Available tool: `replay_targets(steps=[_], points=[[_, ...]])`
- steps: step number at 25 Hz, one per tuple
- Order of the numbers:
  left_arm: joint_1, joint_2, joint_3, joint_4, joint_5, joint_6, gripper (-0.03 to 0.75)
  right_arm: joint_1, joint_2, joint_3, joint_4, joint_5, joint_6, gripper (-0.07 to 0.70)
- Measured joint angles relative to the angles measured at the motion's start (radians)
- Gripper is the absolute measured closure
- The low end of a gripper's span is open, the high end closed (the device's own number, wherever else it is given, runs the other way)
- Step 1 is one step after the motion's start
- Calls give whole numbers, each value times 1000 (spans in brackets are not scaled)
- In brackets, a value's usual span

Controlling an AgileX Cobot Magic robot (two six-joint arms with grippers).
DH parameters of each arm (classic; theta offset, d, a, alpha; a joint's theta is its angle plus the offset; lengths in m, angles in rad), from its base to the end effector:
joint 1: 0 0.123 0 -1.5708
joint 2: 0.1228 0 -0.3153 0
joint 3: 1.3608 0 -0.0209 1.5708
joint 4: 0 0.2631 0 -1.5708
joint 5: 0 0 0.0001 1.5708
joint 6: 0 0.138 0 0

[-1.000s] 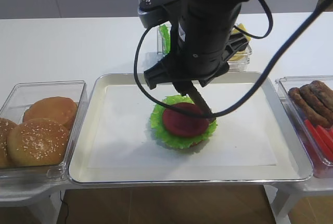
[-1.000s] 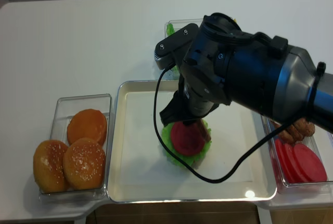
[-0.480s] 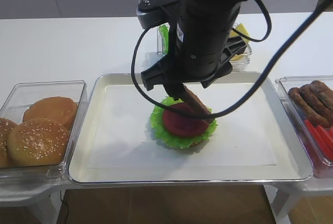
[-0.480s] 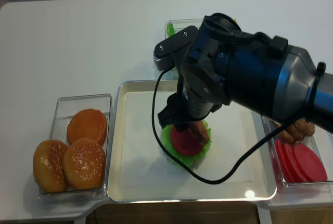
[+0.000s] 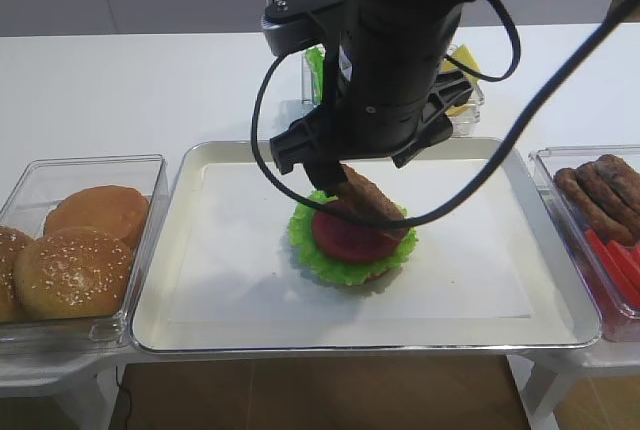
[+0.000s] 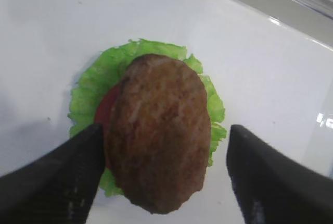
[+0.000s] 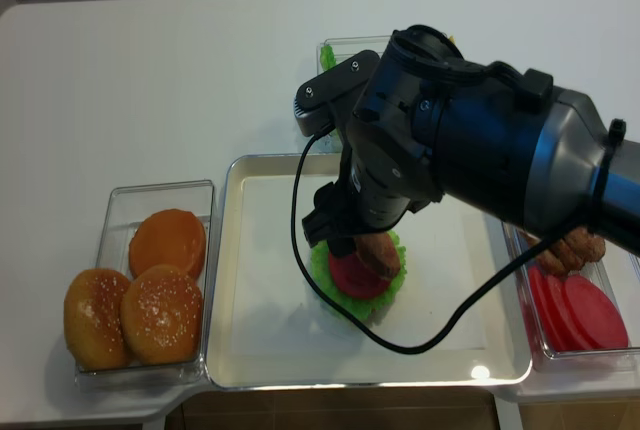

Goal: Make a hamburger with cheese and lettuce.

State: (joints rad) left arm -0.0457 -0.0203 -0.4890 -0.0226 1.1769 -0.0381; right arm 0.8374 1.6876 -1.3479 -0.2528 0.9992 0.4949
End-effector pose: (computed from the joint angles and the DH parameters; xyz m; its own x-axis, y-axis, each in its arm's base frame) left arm 0.0075 -0.0032 0.2446 -0.5501 -0.0216 -0.8348 0.0374 0.9980 -0.0505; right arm 0.2752 0.2621 0.2563 -0.8298 -0.4119 -0.3764 -0.4170 0.9060 -0.0720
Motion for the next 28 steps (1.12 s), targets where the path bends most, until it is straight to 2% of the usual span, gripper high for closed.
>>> replay_targets(steps=[5, 12, 17, 20, 24, 28], points=[[0, 0, 0, 0, 0, 0, 328, 0, 0, 0, 4, 0, -2, 73], [0, 0, 0, 0, 0, 0, 328, 0, 0, 0, 12, -6, -6, 24], [0, 0, 0, 0, 0, 0, 328, 0, 0, -2, 14, -8, -45, 26], [0, 0, 0, 0, 0, 0, 328, -6, 0, -22, 21, 4, -75, 62], [0, 0, 0, 0, 0, 0, 328, -75, -2, -39, 50, 15, -140, 108], [0, 0, 0, 0, 0, 0, 328, -207, -21, -39, 173, 30, -237, 116]])
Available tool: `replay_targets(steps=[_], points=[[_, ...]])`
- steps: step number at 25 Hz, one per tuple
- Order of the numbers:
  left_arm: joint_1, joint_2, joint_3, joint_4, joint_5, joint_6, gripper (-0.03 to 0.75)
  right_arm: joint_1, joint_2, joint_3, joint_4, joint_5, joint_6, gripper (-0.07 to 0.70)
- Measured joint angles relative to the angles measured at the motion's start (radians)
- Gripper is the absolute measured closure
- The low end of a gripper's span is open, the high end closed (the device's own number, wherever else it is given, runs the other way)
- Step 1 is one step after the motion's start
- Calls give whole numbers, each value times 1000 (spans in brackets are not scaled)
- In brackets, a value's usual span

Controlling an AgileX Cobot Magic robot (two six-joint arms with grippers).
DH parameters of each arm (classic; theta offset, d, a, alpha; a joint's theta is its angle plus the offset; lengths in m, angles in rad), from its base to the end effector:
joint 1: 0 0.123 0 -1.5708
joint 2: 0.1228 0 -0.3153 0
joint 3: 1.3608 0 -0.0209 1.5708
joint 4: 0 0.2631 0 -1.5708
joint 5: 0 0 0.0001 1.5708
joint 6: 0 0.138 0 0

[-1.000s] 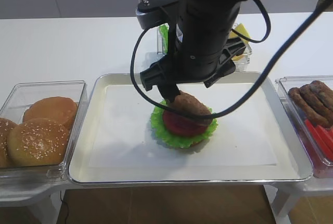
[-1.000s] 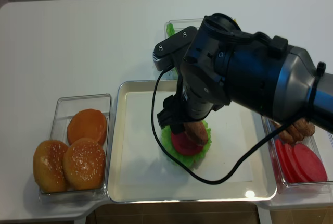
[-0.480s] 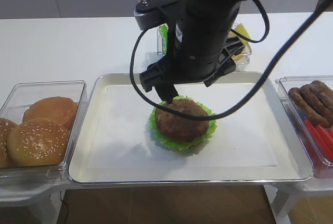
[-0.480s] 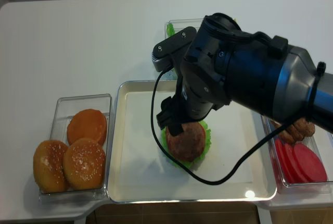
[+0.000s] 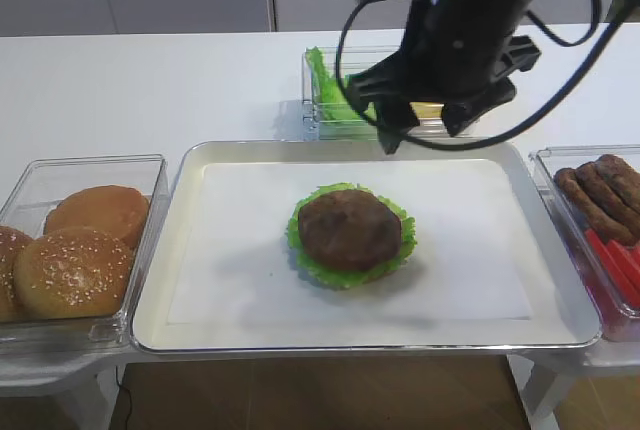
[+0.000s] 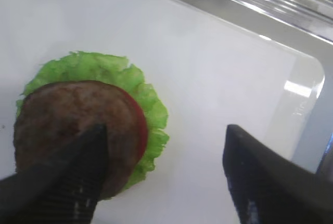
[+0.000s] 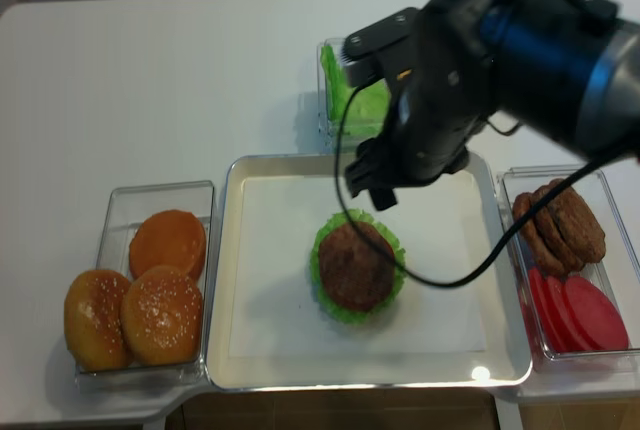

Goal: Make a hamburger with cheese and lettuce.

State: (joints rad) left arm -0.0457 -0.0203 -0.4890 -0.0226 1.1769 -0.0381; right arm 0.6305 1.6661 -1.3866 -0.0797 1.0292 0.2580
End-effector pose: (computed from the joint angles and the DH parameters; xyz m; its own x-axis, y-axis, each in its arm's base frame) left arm 0.0075 -0.0032 0.2446 -0.5501 -0.0216 -0.8348 0.0374 0.9980 -0.0505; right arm 0.3106 0.2150 0.2717 -0.8633 -0.3643 -0.3493 -0.3927 0.9196 0.0113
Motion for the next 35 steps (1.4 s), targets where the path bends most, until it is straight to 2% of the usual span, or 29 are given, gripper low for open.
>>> replay_targets(steps=[2, 5, 12, 18, 22, 29, 35], points=[[0, 0, 0, 0, 0, 0, 328, -73, -8, 0, 80, 4, -48, 118], [0, 0, 0, 0, 0, 0, 328, -178, -19, 0, 130, 9, -91, 118], [0, 0, 0, 0, 0, 0, 328, -352, -59, 6, 147, 44, -141, 129], [0, 0, 0, 0, 0, 0, 328, -465, -172, 101, 151, 48, -166, 171], [0, 0, 0, 0, 0, 0, 328, -500, -285, 209, 152, 51, -188, 173], [0, 0, 0, 0, 0, 0, 328, -501, -549, 387, 178, 51, -189, 180], [0, 0, 0, 0, 0, 0, 328, -501, -788, 517, 193, 108, -162, 182]])
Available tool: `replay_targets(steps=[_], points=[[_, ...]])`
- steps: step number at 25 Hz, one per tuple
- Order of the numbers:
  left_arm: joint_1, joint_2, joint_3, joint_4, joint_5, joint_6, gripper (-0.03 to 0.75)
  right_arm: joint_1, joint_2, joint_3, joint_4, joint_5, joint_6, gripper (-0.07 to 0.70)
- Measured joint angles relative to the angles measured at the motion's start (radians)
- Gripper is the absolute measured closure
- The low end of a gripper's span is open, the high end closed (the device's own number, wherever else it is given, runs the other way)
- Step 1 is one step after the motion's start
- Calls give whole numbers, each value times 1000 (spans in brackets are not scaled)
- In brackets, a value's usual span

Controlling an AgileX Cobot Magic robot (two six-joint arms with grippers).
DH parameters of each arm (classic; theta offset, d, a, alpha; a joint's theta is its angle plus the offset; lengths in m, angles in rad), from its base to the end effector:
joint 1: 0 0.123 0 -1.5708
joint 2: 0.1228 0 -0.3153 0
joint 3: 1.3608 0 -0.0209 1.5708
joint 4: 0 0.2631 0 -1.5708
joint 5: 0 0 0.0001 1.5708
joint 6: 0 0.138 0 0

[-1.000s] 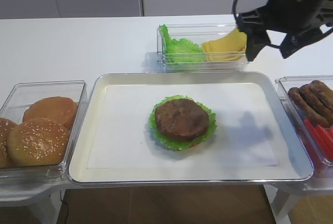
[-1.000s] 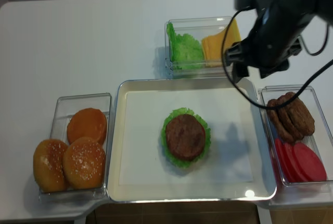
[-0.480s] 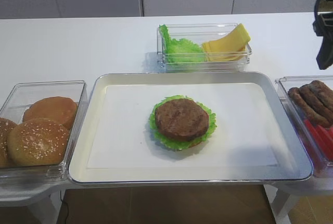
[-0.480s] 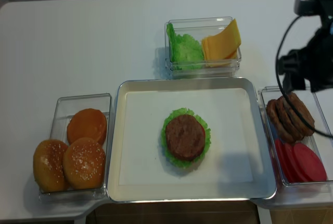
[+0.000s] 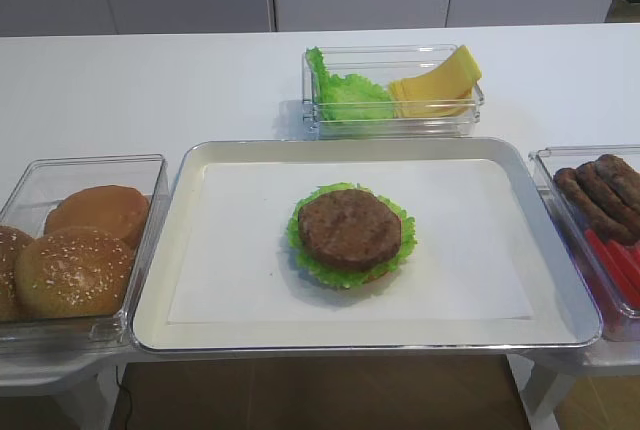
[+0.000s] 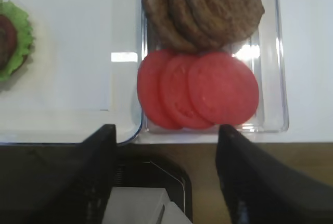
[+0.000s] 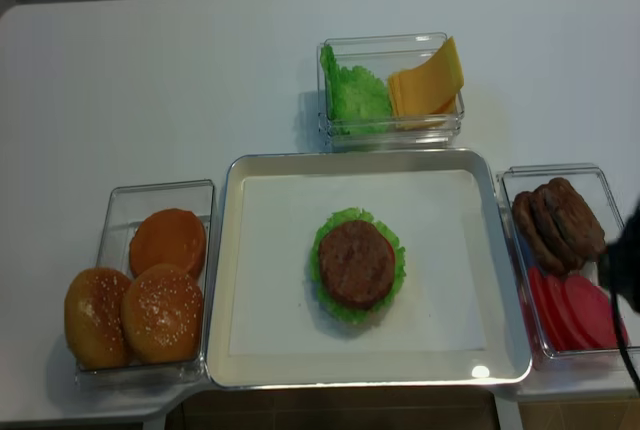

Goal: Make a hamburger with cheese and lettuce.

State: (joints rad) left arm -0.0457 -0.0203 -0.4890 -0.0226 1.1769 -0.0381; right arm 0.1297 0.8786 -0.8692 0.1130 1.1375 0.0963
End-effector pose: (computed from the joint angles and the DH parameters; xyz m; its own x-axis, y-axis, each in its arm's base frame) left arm 0.0075 -0.0032 0.2446 -0.5501 -0.0216 -0.8348 0.0374 0.9980 -0.0505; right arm 0.1549 0.0344 0.3102 -0.8804 0.0290 -0.4734 -0.0528 0.9859 0.1587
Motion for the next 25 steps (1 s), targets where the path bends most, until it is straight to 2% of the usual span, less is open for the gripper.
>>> replay_targets(steps=[7, 16, 20, 25], points=[[0, 0, 0, 0, 0, 0, 328, 0, -365, 145, 39, 52, 15, 183], [0, 0, 0, 0, 0, 0, 328, 0, -768, 222, 39, 123, 17, 185], [0, 0, 0, 0, 0, 0, 328, 0, -880, 226, 21, 142, 9, 185], [0, 0, 0, 0, 0, 0, 328, 0, -898, 240, -31, 146, 5, 185]])
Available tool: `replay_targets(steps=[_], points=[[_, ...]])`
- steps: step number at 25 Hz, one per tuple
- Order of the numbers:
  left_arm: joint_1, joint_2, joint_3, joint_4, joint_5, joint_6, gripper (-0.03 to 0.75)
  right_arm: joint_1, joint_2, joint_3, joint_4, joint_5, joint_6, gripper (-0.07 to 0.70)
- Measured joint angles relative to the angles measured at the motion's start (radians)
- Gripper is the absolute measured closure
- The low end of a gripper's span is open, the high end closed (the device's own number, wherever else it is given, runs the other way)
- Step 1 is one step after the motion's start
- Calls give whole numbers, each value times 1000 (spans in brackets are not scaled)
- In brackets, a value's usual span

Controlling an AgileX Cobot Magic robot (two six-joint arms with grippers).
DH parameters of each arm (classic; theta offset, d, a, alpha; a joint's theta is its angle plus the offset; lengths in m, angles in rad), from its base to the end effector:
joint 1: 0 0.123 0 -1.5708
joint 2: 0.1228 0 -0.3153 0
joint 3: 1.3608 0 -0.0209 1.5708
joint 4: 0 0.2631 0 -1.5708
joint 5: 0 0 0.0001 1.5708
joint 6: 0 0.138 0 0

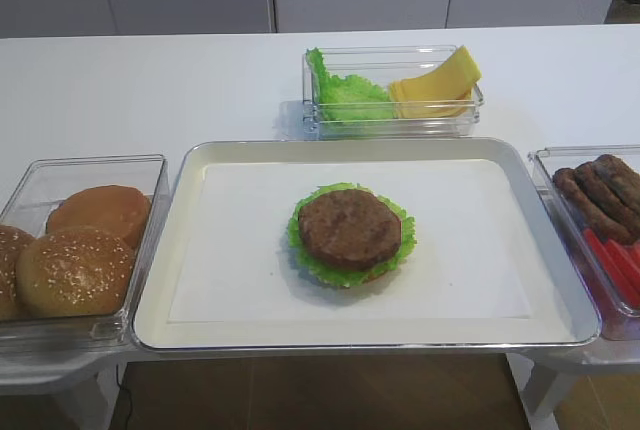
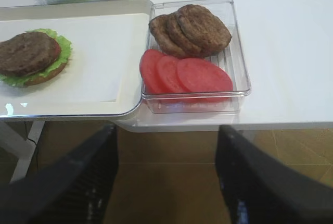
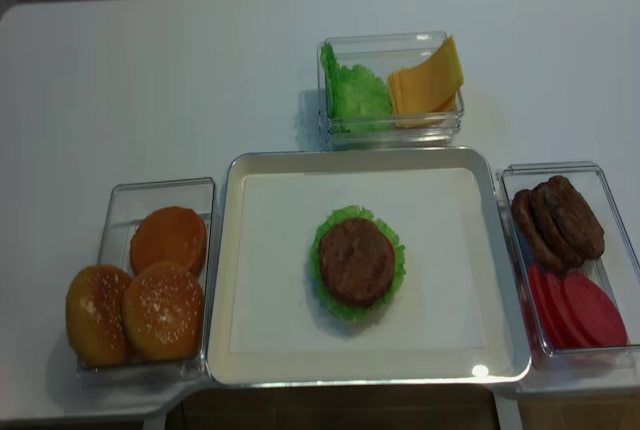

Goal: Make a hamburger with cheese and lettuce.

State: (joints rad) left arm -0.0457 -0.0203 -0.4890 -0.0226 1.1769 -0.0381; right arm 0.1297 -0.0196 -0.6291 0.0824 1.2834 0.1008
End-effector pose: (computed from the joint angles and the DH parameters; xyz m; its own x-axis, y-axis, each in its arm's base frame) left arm 0.0075 -0.0032 0.2446 -0.5501 -0.0216 -0.8348 0.0374 0.9980 -0.0505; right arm -0.0164 0.0088 0.2760 -0.5357 0.0547 -0.8426 -0.1304 0.9806 0.1465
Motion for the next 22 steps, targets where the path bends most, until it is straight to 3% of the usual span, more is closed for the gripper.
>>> replay_targets(steps=[11, 22], points=[[0, 0, 0, 0, 0, 0, 328, 0, -1, 133, 3, -139, -78, 185], [0, 0, 0, 0, 0, 0, 328, 0, -1, 143, 3, -154, -80, 185]])
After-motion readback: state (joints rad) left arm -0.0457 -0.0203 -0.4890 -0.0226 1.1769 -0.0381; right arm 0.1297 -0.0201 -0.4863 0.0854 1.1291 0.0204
